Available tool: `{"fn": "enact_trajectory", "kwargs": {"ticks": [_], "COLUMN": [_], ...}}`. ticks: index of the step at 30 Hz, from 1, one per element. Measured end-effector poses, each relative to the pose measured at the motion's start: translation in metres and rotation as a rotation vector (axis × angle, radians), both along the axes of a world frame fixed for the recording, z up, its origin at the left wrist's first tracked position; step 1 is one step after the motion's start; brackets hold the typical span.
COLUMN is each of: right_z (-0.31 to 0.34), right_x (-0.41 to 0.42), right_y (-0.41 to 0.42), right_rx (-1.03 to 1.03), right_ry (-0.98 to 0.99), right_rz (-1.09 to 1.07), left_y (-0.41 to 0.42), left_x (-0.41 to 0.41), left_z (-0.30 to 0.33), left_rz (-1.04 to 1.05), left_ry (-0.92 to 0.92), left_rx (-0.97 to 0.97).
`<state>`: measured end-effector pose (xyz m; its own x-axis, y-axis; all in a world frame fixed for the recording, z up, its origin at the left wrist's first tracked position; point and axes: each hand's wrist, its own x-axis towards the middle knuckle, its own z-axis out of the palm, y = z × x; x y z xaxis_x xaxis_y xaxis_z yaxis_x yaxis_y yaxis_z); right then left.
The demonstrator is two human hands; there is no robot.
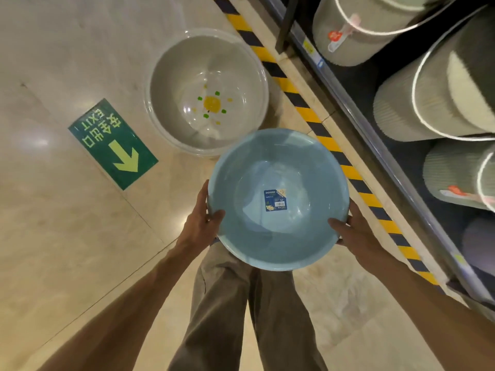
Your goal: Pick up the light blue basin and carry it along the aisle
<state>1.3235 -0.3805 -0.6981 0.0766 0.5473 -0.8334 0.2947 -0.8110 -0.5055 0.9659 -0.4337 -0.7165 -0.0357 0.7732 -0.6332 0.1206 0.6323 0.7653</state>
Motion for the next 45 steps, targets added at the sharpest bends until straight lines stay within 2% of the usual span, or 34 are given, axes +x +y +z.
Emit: {"fn": "enact_trajectory", "kwargs": {"ticks": [7, 16, 23, 31, 38, 45], "right_z": [0.060, 0.116, 0.085, 0.019, -0.039, -0.069], "right_x": [-0.071, -0.157, -0.190, -0.194, -0.201, -0.208], "right_y": [0.046, 0.126, 0.200, 0.269, 0.298, 0.305], "right_rx": [0.061, 0.125, 0.100, -0.027, -0.023, -0.015], "right_ry": [0.037, 0.118, 0.102, 0.082, 0.036, 0.002], "right_rz": [0.125, 0.201, 0.244, 0.278, 0.315, 0.296], "left_y": [0.005, 0.065, 0.125, 0.172, 0.186, 0.208], "left_x": [-0.062, -0.136, -0.164, -0.167, -0.161, -0.162], "left_z": [0.077, 0.134, 0.105, 0.045, -0.013, -0.039], "left_rz": [0.180, 0.247, 0.274, 0.340, 0.359, 0.364], "left_ry": [-0.023, 0.023, 0.045, 0.042, 0.142, 0.196], "left_rx": [0.024, 0.057, 0.060, -0.110, -0.186, -0.222]}}
